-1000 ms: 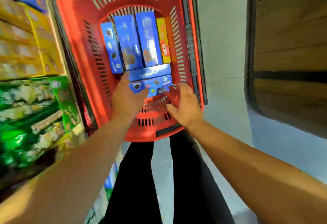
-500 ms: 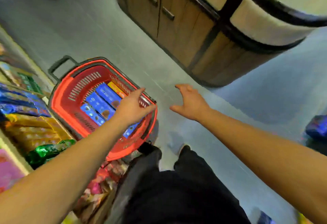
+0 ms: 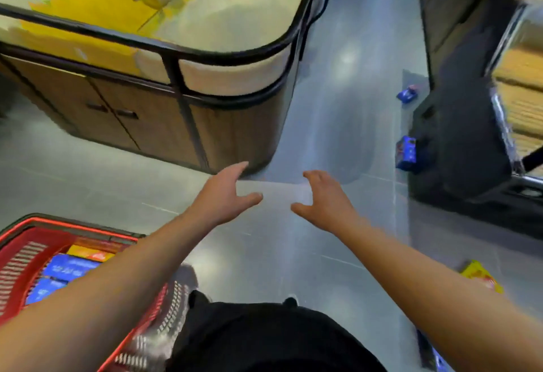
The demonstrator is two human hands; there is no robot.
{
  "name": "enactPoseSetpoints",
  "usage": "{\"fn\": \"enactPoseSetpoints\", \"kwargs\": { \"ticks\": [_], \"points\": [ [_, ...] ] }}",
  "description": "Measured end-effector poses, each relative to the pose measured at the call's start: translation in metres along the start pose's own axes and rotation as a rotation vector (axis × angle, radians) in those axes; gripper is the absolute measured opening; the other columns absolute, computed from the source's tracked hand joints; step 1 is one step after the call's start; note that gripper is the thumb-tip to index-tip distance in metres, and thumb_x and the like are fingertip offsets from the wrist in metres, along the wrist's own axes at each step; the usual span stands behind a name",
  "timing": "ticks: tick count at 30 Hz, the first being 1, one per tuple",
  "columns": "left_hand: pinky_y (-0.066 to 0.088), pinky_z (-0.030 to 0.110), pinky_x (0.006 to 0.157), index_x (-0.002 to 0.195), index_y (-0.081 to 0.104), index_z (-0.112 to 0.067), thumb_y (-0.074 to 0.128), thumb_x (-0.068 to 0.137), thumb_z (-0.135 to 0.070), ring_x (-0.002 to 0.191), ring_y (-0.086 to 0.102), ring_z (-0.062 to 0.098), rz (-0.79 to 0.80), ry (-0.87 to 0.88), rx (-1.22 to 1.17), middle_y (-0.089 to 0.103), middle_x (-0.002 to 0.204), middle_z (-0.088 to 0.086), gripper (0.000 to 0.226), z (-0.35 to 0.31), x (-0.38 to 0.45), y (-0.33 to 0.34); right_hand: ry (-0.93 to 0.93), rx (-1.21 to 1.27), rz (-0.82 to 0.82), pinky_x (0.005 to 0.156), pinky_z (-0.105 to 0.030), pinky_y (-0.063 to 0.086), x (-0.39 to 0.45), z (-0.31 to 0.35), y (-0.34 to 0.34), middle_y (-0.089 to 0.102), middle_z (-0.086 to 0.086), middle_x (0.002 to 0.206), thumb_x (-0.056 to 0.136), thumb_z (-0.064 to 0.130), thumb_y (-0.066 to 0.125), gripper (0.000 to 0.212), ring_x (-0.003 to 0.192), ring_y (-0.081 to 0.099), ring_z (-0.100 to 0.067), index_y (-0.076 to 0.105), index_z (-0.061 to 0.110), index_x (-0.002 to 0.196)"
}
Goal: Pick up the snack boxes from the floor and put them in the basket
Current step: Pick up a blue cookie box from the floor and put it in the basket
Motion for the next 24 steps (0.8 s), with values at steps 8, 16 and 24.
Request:
{"fn": "enactPoseSetpoints", "kwargs": {
  "ticks": [8,16,24],
  "points": [
    [0.027,0.030,0.113,0.148,0.031,-0.019,0.068,0.081,-0.047,0.139,0.034,0.017,0.094,0.215,0.054,0.036,0.153,-0.002,0.082,-0.145,0.057,0.045,0.254,0.120,-0.173,0.110,-0.040,0.036,-0.028,-0.127,-0.071,0.031,-0.001,0.153,0.081,0.051,0.066,0.082,0.137,0.036,-0.027,0.030,0.020,0.148],
    [0.023,0.030,0.113,0.149,0.029,-0.019,0.065,0.085,-0.046,0.141,0.030,0.019,0.208,0.338,0.054,0.032,0.154,0.000,0.079,-0.230,0.143,0.085,0.462,0.170,-0.242,0.111,-0.040,0.032,-0.013,-0.216,-0.106,0.036,-0.002,0.151,0.080,0.052,0.065,0.081,0.135,0.037,-0.027,0.033,0.019,0.147],
    [0.023,0.030,0.113,0.150,0.026,-0.021,0.064,0.085,-0.046,0.141,0.030,0.019,0.239,0.407,0.008,0.030,0.155,0.000,0.079,-0.288,0.289,0.089,0.565,0.201,-0.261,0.111,-0.037,0.033,0.100,-0.272,-0.151,0.037,-0.005,0.149,0.080,0.048,0.068,0.081,0.135,0.037,-0.025,0.034,0.016,0.146]
  ]
}}
Point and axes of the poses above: each hand's wrist, its own x-axis towards the middle knuckle, its own y-axis out of the palm, z = x × y, the point moved 5 cm from there along x, towards the middle knuckle
